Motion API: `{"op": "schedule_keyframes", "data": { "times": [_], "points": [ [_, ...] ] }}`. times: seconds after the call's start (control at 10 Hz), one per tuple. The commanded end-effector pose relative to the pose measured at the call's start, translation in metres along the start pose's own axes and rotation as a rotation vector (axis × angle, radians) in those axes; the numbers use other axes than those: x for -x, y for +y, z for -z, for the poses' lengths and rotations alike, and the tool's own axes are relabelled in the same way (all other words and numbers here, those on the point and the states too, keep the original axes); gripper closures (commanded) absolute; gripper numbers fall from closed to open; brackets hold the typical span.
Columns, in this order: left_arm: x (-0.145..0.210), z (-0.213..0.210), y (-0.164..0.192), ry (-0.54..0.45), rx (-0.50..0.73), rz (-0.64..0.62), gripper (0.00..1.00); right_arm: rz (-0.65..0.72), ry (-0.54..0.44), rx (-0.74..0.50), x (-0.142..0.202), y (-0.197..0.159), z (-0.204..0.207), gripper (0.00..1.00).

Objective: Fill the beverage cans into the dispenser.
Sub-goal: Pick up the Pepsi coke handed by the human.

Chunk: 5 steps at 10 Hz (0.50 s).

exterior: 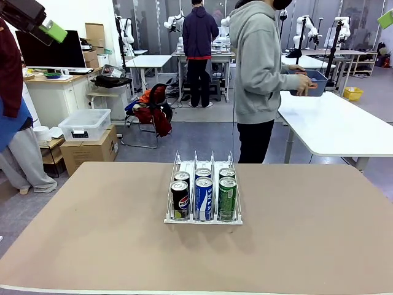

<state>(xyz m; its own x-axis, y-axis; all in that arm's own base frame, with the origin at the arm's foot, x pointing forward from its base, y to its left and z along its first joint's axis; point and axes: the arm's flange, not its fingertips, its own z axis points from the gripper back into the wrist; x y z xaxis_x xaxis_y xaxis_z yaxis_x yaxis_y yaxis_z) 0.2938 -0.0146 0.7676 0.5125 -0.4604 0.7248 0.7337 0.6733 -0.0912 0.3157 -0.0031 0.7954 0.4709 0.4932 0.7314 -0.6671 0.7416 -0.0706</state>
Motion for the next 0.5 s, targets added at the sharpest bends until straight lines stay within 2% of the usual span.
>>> {"op": "schedule_keyframes", "data": {
  "times": [0.0,0.4],
  "points": [
    [0.0014,-0.0009,0.0006,0.001,0.015,-0.002,0.0,0.001,0.002,-0.007,0.0007,0.0005,-0.0001,0.0],
    [0.0014,-0.0009,0.0006,0.001,0.015,-0.002,0.0,0.001,0.002,-0.007,0.0007,0.0005,-0.0001,0.0]
  ]
}}
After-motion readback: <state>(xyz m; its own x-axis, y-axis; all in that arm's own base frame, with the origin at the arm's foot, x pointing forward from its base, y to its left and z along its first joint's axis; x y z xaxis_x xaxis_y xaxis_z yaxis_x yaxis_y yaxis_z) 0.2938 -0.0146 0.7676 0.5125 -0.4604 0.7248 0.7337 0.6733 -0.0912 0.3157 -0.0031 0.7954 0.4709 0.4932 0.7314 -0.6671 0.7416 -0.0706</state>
